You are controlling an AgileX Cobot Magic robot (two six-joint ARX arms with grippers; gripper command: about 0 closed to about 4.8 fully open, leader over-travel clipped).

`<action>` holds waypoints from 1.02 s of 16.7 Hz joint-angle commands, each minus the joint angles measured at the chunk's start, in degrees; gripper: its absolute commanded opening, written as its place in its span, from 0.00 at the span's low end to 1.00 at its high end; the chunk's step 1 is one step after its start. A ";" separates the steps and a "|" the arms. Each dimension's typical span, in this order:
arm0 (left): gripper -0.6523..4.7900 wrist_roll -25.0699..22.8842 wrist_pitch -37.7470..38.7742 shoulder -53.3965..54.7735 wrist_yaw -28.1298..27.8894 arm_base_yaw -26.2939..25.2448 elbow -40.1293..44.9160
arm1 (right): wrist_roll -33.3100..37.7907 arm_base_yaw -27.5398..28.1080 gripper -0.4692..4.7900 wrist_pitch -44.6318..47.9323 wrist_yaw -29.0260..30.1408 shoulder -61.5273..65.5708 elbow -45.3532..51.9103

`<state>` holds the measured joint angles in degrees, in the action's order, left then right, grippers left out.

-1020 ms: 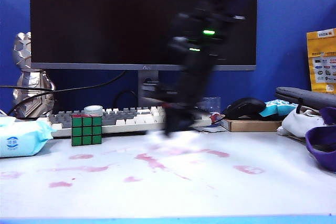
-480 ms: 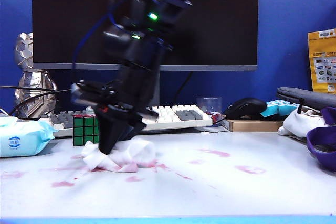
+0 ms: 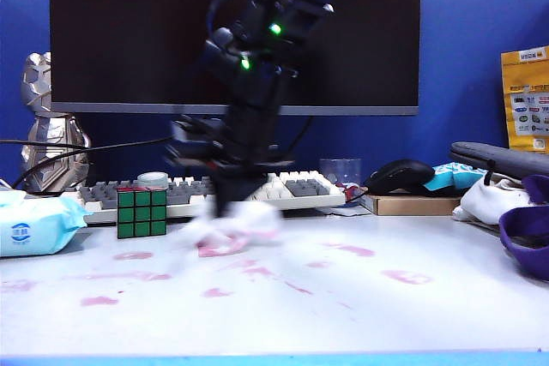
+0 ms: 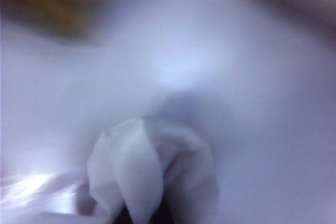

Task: Use the wet wipes on the table to wipe the cherry juice off the table, then put the wipes back on the table.

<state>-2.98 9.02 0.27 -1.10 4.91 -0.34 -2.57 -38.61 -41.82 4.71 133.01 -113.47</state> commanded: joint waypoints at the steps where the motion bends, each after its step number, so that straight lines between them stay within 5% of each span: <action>1: 0.16 0.00 0.74 -0.20 -0.17 -0.09 0.04 | 0.13 -1.57 0.09 -4.96 11.93 0.46 -0.31; 7: 0.16 0.00 0.76 -0.17 -0.15 -0.09 0.04 | -6.64 -6.84 0.09 -19.85 25.03 0.52 -0.31; 13: 0.16 0.02 0.74 -0.20 -0.17 -0.09 0.04 | -7.04 -6.01 0.09 -23.78 -11.32 0.79 0.61; 17: 0.16 0.00 0.76 -0.17 -0.17 -0.09 0.04 | -6.47 1.09 0.09 -16.76 -13.66 1.05 0.57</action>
<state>-2.98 9.02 0.27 -1.10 4.91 -0.34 -9.32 -38.85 -61.10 -7.46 132.88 -113.43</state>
